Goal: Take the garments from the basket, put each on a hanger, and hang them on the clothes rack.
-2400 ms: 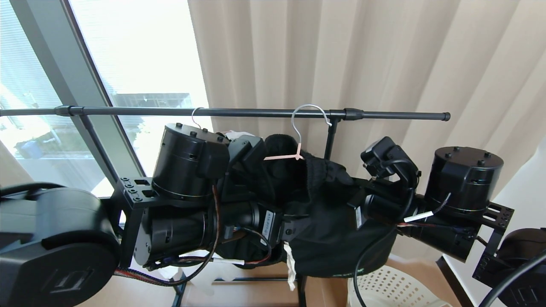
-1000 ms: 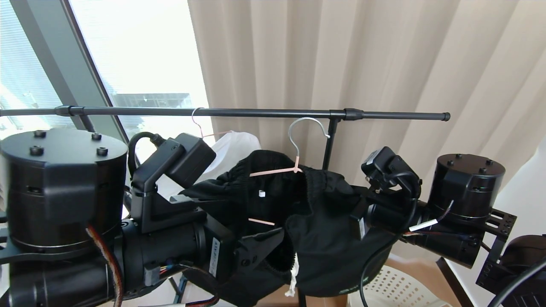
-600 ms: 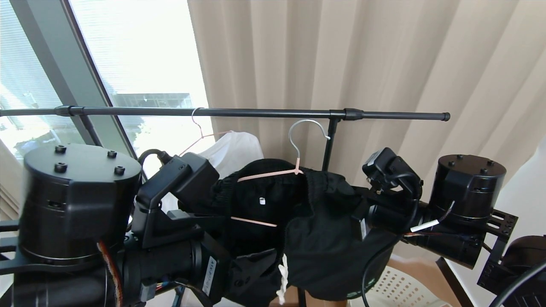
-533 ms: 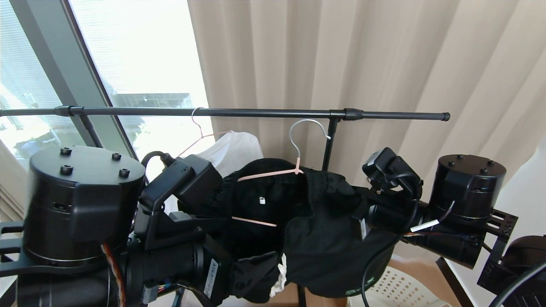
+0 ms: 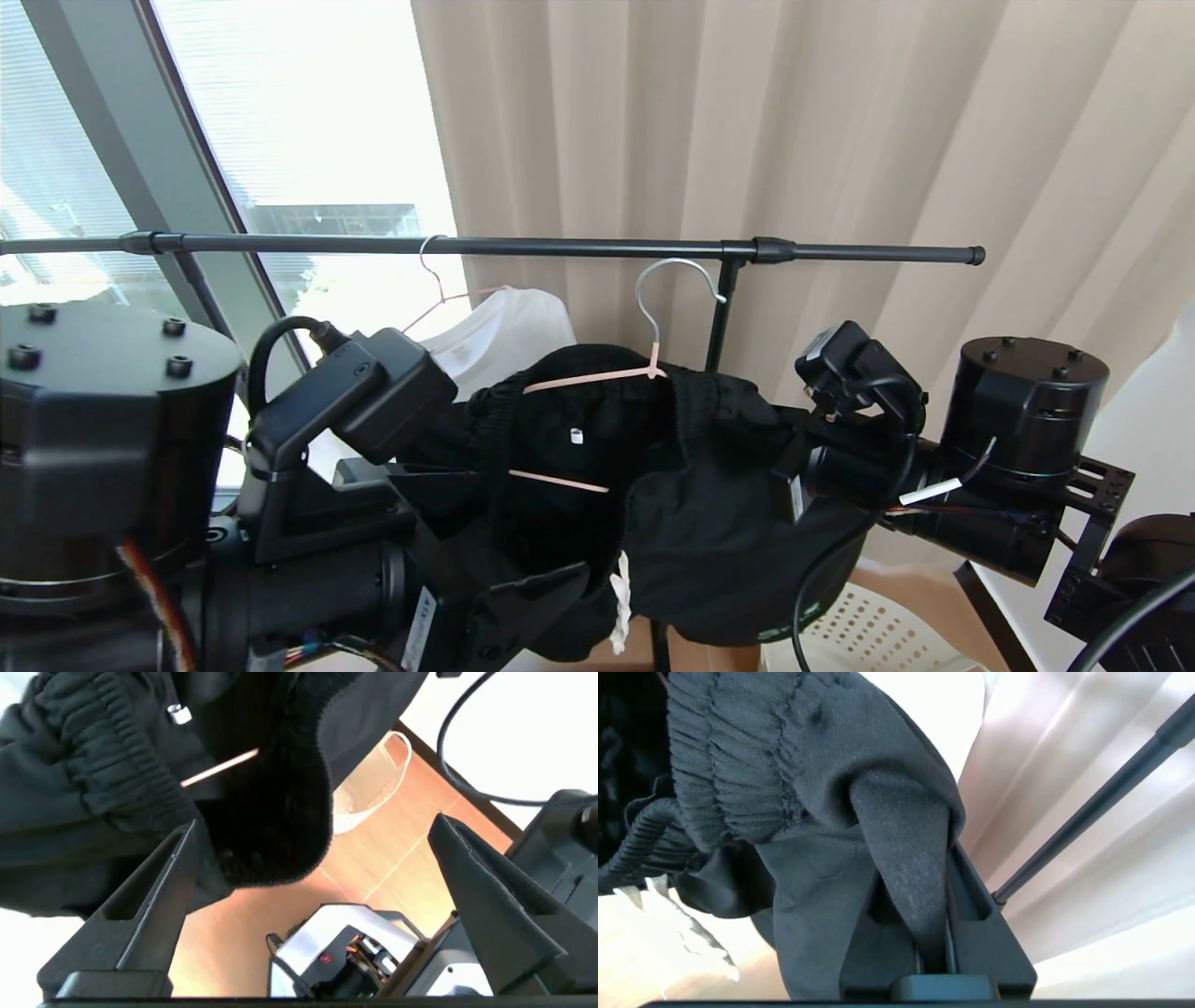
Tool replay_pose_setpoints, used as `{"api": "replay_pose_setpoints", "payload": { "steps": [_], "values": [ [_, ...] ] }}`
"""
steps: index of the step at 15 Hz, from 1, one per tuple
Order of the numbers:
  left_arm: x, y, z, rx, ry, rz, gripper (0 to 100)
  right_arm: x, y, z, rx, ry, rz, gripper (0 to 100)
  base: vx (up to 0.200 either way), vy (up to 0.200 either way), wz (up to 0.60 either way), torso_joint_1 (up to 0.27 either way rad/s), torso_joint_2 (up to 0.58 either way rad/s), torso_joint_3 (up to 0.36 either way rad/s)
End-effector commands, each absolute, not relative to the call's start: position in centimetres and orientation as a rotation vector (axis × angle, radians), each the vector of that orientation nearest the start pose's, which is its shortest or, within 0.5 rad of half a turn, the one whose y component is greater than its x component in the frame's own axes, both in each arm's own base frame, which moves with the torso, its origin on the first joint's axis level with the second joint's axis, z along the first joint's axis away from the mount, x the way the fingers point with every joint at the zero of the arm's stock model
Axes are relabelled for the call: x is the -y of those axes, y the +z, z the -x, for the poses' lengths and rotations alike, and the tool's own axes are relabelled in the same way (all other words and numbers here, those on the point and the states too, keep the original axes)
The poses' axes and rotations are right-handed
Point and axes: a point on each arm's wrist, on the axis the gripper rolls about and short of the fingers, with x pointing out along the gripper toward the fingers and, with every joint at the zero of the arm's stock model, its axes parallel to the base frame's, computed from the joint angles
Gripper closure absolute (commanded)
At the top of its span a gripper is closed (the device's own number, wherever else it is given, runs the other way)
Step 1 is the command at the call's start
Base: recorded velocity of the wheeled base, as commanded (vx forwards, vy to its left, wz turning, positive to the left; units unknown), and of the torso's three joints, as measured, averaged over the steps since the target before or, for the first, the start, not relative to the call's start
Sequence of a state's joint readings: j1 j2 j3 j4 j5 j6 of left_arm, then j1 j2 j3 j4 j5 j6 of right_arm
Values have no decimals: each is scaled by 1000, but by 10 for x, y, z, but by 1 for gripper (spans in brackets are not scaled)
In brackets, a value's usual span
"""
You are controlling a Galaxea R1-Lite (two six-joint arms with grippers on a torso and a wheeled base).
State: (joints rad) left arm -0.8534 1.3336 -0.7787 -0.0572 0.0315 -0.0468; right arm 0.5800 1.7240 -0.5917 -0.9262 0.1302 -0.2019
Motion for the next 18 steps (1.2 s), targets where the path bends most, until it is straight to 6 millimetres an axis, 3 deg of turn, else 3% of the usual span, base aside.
{"api": "replay_pose_setpoints", "payload": {
  "steps": [1, 5, 8, 11, 13, 18],
  "values": [
    [144, 231, -129, -414, -792, -169, 0, -161, 149, -240, -134, 727, 240, 100, 0, 0, 0, 0, 0, 0],
    [98, 250, -159, -262, -633, -417, 0, -160, 148, -240, -136, 730, 242, 100, 0, 0, 0, 0, 0, 0],
    [67, 256, -184, -148, -748, -597, 0, -160, 146, -239, -143, 731, 245, 100, 0, 0, 0, 0, 0, 0],
    [66, 253, -207, -44, -1004, -610, 0, -159, 146, -238, -139, 732, 260, 100, 0, 0, 0, 0, 0, 0],
    [69, 240, -216, 19, -1127, -678, 0, -159, 146, -238, -139, 732, 260, 100, 0, 0, 0, 0, 0, 0],
    [76, 209, -245, 33, -1186, -854, 0, -159, 146, -237, -136, 753, 263, 100, 0, 0, 0, 0, 0, 0]
  ]
}}
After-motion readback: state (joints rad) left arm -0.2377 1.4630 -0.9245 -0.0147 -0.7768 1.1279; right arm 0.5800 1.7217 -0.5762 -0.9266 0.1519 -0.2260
